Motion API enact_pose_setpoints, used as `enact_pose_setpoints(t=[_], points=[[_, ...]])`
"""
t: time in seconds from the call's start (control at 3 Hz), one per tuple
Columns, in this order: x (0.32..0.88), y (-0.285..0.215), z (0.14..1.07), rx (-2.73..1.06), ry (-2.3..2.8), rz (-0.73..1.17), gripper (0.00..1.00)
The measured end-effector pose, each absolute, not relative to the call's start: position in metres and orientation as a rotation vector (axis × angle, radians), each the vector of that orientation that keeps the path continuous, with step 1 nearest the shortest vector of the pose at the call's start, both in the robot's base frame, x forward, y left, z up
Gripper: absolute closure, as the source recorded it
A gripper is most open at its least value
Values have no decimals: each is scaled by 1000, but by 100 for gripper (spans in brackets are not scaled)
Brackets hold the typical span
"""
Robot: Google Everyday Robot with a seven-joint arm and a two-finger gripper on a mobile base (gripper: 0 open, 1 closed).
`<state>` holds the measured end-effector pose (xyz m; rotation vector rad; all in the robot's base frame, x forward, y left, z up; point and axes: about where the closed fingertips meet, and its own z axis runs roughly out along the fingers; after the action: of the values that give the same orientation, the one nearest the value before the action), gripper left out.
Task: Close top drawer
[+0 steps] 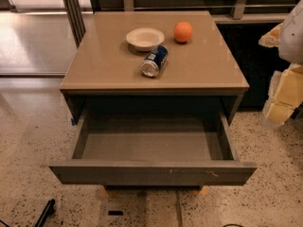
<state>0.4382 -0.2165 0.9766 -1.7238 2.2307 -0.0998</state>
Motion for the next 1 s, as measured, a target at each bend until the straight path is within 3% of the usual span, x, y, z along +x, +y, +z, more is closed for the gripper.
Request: enact_pose_setpoints(t=[0.33, 1.0], points=[[438, -217, 977, -1724, 2231, -100, 0], [438, -217, 977, -1724, 2231, -100, 42]])
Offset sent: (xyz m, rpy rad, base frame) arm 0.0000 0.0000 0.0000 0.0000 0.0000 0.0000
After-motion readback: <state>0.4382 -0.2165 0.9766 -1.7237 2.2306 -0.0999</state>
